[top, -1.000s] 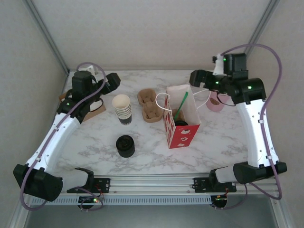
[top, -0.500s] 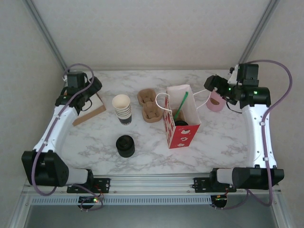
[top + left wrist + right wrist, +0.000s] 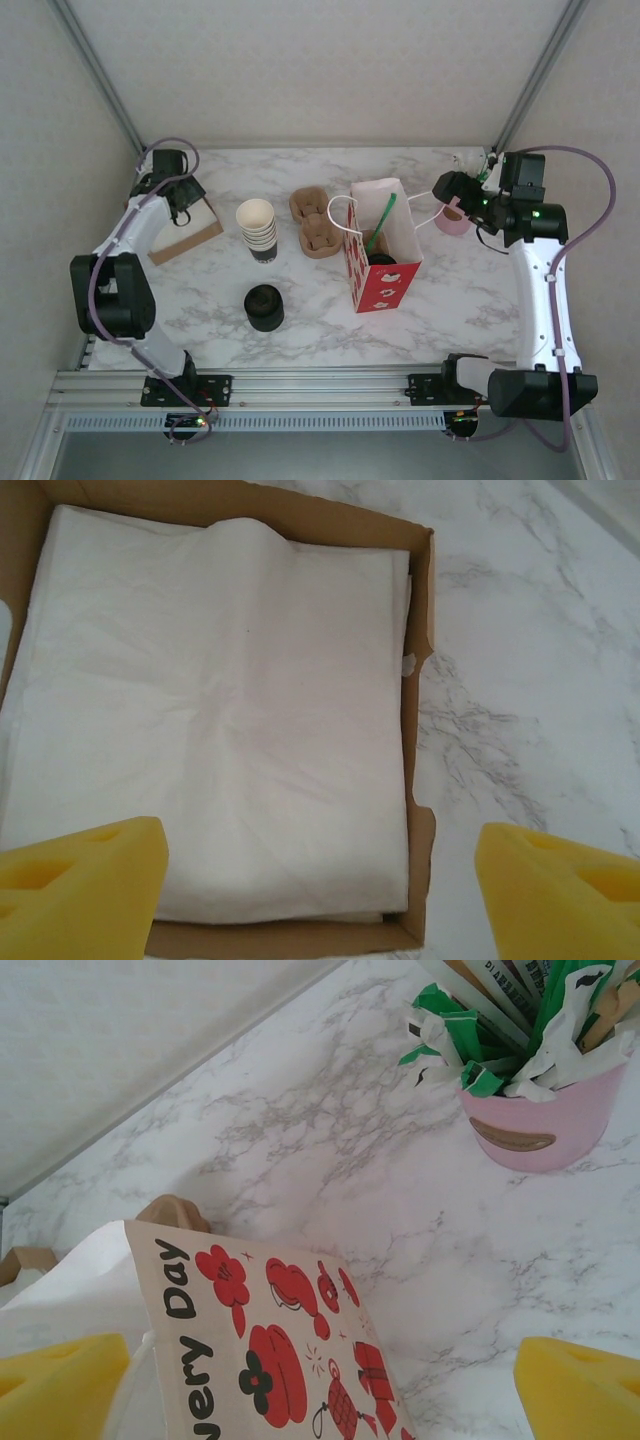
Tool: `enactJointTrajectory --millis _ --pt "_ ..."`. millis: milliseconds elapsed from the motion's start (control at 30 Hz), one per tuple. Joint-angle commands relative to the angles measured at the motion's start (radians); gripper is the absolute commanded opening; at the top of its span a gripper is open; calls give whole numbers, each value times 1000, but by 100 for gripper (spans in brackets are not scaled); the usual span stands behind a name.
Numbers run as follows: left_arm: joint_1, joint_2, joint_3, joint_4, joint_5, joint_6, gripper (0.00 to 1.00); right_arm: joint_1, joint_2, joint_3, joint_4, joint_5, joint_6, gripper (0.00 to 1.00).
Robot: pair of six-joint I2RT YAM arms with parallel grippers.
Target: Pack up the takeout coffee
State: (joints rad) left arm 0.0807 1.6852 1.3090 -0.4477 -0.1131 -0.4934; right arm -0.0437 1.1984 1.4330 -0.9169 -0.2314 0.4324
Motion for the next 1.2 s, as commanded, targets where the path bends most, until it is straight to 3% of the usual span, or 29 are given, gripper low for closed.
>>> enactJointTrajectory --millis 0,633,1167 --pt "11 52 61 -37 -15 27 77 -9 -23 -11 22 11 11 99" --pt "50 252 211 -111 -2 75 57 -10 -23 -23 38 9 34 99" --pt "71 396 292 -147 -7 91 58 -11 -5 -26 39 16 27 99"
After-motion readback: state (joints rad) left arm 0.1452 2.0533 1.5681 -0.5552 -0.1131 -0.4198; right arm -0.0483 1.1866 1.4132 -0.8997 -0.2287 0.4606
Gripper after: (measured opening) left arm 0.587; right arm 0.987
